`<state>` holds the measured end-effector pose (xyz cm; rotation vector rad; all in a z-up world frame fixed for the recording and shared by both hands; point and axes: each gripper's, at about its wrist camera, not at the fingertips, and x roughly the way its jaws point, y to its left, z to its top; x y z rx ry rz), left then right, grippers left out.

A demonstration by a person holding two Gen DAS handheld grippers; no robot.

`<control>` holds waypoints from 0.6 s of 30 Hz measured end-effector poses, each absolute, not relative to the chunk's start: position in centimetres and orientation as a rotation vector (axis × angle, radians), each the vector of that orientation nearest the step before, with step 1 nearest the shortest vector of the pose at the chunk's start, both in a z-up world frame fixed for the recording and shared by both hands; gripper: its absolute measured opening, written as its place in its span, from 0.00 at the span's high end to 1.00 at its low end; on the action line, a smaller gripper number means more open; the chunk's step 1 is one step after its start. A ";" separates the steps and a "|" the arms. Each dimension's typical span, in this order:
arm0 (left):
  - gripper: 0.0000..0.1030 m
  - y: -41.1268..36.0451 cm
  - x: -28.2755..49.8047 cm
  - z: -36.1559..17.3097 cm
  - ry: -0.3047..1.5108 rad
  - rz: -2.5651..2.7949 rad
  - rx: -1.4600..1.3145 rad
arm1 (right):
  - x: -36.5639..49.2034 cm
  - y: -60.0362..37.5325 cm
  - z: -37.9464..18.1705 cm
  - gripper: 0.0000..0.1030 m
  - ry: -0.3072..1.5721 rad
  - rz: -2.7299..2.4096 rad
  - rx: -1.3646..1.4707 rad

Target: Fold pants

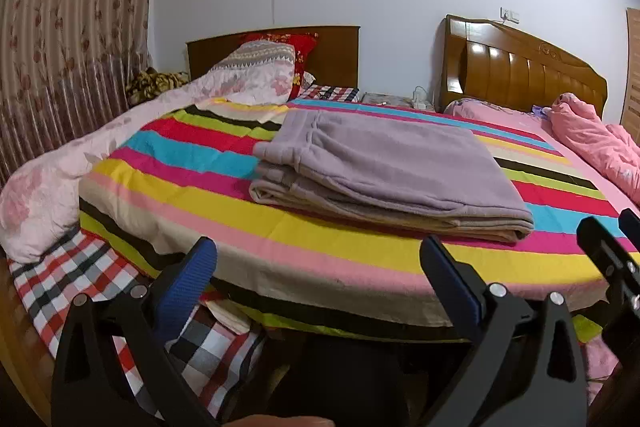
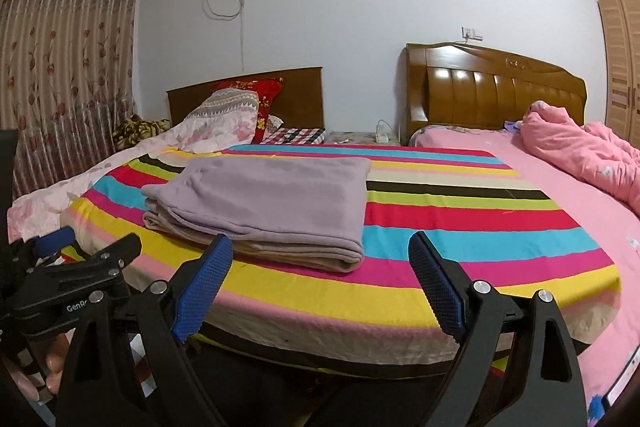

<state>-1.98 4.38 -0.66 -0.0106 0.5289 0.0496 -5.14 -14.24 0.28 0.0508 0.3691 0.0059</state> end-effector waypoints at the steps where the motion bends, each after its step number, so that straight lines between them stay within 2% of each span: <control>1: 0.01 4.5 -1.9 -0.7 0.529 0.054 -0.016 | -5.2 -14.2 0.3 0.16 0.367 0.004 0.050; 18: 0.01 4.9 -1.9 -0.3 0.515 0.065 -0.035 | -5.2 -13.9 0.3 0.16 0.379 0.018 0.040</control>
